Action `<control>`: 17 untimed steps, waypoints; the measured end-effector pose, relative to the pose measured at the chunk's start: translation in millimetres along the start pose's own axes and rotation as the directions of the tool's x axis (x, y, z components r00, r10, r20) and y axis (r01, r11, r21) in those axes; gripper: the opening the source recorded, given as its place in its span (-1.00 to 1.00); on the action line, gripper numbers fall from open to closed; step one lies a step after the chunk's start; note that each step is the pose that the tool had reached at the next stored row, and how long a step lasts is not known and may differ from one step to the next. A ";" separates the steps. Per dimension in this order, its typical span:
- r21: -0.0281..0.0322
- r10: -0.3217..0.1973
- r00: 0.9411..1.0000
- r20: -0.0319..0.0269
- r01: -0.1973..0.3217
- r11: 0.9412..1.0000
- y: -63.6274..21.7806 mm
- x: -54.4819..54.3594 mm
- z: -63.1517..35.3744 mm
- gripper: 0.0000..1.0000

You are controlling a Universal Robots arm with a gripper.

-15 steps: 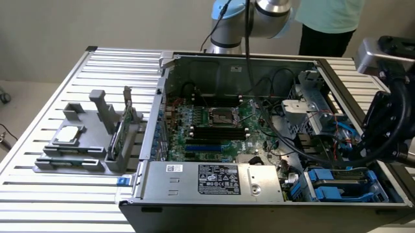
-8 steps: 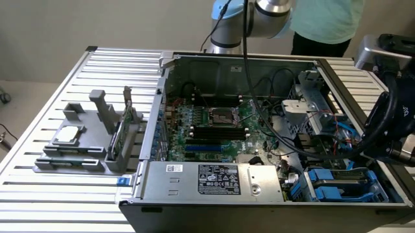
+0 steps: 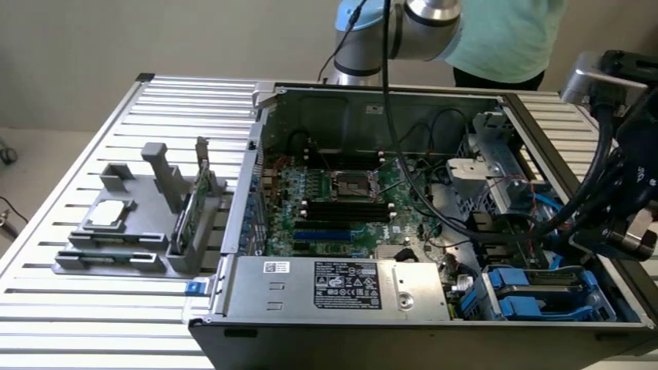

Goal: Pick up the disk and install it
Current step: 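Insert the first disk wire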

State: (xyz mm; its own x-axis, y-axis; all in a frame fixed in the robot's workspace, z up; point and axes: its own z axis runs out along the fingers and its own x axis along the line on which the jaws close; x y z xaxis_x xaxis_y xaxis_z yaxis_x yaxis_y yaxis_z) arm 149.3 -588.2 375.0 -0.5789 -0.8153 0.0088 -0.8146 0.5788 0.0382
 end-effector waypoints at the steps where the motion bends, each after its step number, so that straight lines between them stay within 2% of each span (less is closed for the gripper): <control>1: 0.000 0.013 1.000 0.001 -0.013 1.000 0.0 0.0 0.0 -0.79; 5: 0.001 0.065 0.998 0.004 -0.065 0.998 0.0 -0.1 0.1 -0.79; 9: 0.003 0.118 0.993 0.008 -0.118 0.993 0.1 -0.1 0.2 -0.79; 13: 0.004 0.173 0.985 0.011 -0.173 0.985 0.1 -0.1 0.2 -0.79; 17: 0.003 0.231 0.973 0.014 -0.232 0.973 0.1 -0.1 0.3 -0.79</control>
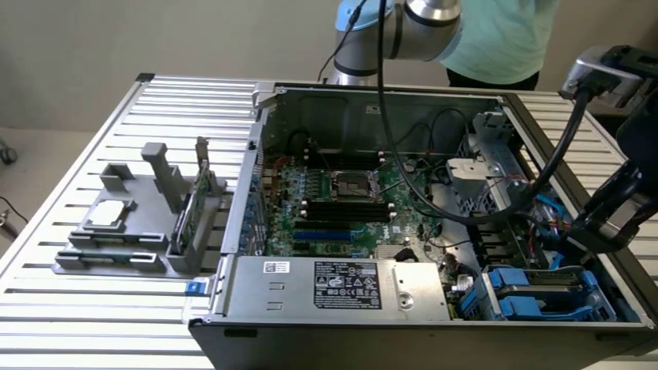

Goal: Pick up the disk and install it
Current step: 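Insert the first disk wire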

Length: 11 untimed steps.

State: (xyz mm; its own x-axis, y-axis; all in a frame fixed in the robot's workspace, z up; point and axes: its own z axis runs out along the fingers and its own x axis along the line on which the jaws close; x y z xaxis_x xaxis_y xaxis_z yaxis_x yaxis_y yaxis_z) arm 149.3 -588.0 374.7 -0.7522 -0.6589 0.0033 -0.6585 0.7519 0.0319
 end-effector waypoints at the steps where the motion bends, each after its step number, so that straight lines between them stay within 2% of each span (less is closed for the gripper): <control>1: 0.000 0.015 1.000 0.001 -0.015 1.000 0.0 0.0 0.0 -0.79; 6: 0.000 0.093 0.996 0.003 -0.093 0.996 0.0 0.0 0.1 -0.79; 11: -0.001 0.173 0.985 0.006 -0.173 0.985 0.0 -0.1 -0.1 -0.79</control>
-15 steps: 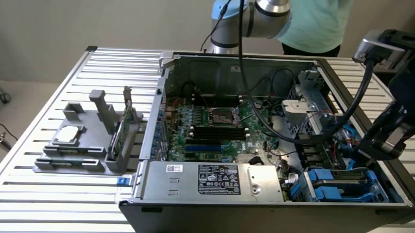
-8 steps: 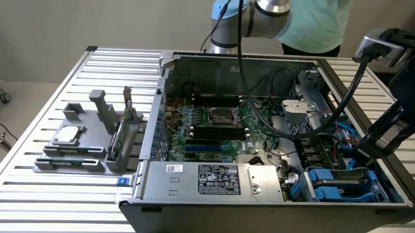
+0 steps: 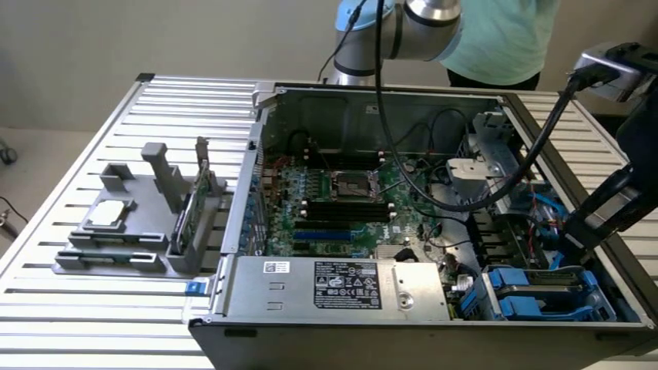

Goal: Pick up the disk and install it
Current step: 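Insert the first disk wire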

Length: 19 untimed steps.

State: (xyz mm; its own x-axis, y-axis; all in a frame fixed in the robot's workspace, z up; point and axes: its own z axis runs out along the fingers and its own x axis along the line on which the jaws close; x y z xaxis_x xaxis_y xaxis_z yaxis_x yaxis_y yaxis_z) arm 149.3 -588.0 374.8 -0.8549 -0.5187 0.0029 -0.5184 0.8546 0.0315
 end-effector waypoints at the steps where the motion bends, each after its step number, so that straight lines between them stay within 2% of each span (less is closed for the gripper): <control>1: 0.000 0.016 1.000 0.001 -0.016 1.000 0.0 0.0 0.0 -0.79; 5: 0.000 0.086 0.996 0.003 -0.086 0.996 0.0 0.0 0.0 -0.79; 10: -0.001 0.172 0.985 0.005 -0.172 0.985 0.0 0.0 -0.1 -0.79; 14: -0.002 0.240 0.971 0.008 -0.240 0.971 0.0 0.0 0.1 -0.79; 19: -0.003 0.325 0.946 0.010 -0.325 0.946 0.0 0.0 0.0 -0.79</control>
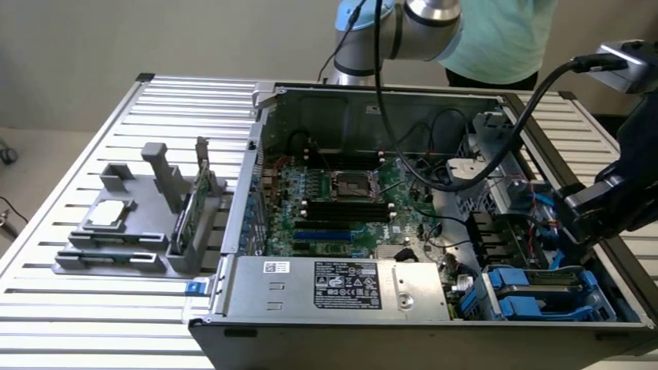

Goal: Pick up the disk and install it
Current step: 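Insert the first disk wire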

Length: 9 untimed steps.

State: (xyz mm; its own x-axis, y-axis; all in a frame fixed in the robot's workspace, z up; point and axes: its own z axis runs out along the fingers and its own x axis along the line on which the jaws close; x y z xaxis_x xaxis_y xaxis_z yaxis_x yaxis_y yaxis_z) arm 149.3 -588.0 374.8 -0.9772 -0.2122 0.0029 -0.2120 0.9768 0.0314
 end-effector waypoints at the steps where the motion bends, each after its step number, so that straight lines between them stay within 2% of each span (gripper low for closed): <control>1: 0.000 0.018 1.000 0.001 -0.018 1.000 0.0 0.0 0.2 -0.79; 5: -0.001 0.088 0.996 0.003 -0.088 0.996 0.0 0.0 0.1 -0.79; 9: -0.001 0.160 0.987 0.005 -0.160 0.987 0.0 0.0 0.1 -0.79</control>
State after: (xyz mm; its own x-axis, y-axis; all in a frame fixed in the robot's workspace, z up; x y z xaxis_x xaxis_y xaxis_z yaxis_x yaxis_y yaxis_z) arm 149.3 -588.0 374.6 -0.9986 -0.0527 0.0028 -0.0526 0.9981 0.0317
